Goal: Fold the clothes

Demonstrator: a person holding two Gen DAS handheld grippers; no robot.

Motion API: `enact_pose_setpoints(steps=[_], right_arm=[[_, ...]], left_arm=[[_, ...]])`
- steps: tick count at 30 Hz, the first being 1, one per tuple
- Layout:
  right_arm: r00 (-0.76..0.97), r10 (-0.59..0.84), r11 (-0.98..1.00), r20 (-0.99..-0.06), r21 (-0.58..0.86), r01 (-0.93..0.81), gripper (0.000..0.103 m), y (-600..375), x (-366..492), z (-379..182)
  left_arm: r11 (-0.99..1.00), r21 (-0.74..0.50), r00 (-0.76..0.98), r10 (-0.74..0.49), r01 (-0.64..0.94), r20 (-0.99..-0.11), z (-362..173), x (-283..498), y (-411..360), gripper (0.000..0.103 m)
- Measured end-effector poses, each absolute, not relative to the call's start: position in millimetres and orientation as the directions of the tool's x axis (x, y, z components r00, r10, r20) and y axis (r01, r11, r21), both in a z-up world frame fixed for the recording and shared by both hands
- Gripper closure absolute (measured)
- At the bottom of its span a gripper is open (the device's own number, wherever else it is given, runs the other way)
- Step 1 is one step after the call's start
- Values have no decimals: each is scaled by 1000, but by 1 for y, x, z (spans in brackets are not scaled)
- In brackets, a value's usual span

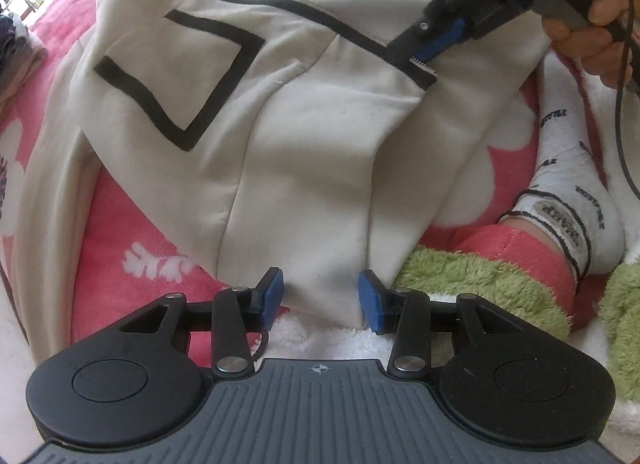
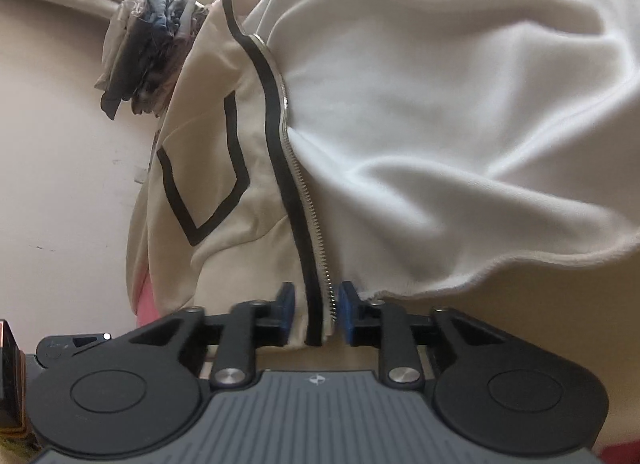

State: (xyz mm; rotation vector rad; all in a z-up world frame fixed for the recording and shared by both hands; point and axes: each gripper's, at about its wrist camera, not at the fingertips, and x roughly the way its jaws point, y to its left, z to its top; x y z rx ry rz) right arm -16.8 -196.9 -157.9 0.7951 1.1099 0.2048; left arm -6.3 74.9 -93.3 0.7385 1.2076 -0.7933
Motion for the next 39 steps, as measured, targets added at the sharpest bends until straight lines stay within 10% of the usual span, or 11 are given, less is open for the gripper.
enact_pose_setpoints(steps=[4,6,9,28,39], right_arm=[[464,503,746,-729,638,192,71,-188,-11,-158],[466,499,758,-731,629,174,93,-185,-10,-158],[489,504,759,-712,635,141,96,-184,-17,-149],[495,293,903,-818,407,138,97,-221,-73,-118],[484,195,962,-853,263,77,85,-207,-72,-117]], left_arm=[[579,34,145,-146,815,-979,-94,0,82,61],[604,12,131,-154,797,-979,-89,-2,87,61],[636,-27,109,-174,771,-979,-88,4,93,61],[777,-332,-15,-384,535,-923,-85,45,121,61],[826,-269,79,-351,495,-933,-53,53,149,62]])
